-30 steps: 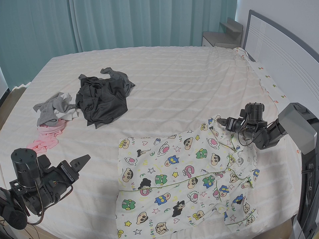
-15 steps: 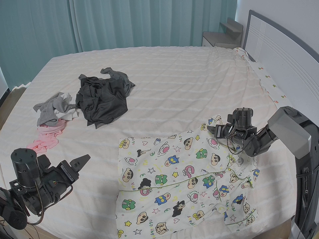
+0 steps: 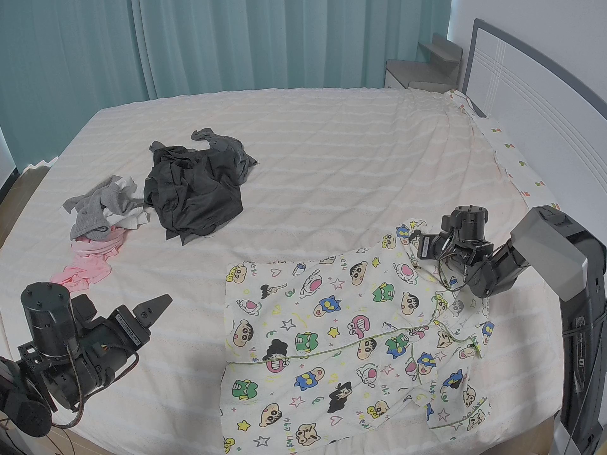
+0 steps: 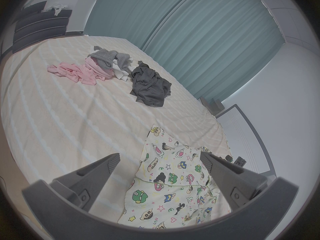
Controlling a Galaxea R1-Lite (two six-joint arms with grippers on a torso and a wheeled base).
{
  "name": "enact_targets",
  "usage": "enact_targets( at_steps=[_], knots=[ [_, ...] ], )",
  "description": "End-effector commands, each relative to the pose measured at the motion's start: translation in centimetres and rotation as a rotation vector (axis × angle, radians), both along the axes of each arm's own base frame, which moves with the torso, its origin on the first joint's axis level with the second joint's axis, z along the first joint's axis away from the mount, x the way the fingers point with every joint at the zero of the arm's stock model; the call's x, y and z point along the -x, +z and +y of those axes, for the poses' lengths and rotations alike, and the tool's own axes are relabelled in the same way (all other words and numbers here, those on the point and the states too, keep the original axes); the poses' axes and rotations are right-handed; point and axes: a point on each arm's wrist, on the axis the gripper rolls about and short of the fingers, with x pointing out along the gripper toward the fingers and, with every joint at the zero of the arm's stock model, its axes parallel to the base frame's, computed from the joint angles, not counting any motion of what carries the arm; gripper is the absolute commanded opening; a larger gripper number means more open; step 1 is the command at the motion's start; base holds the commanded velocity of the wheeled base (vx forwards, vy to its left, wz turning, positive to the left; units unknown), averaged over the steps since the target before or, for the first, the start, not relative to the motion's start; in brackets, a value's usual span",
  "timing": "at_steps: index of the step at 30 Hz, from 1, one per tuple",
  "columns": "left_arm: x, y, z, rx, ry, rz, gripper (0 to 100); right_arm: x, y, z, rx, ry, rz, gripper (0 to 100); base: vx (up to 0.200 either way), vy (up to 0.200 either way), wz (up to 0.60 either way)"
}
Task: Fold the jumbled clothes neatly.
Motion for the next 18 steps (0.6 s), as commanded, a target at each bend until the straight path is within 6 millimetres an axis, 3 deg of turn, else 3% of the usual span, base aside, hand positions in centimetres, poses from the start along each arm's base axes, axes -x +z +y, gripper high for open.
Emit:
enact_targets(
  at_steps=[1,3,9,18],
  knots=[
    [0.0,0.0,0.0,0.0,0.001,0.0,100,-0.2,1.8,-2.0,-0.007,-0.043,-0.043,0,0.0,0.0,0.0],
    [0.0,0.0,0.0,0.0,0.001,0.0,100,-0.2,1.8,-2.1,-0.007,-0.045,-0.043,0,0.0,0.0,0.0],
    [0.0,0.1,0.0,0.0,0.0,-0.003,100,-1.0,2.0,-4.9,-0.01,-0.107,-0.059,0,0.0,0.0,0.0],
    [0.0,0.1,0.0,0.0,0.0,-0.003,100,-1.7,0.1,-6.4,-0.006,-0.144,-0.03,0,0.0,0.0,0.0]
  ],
)
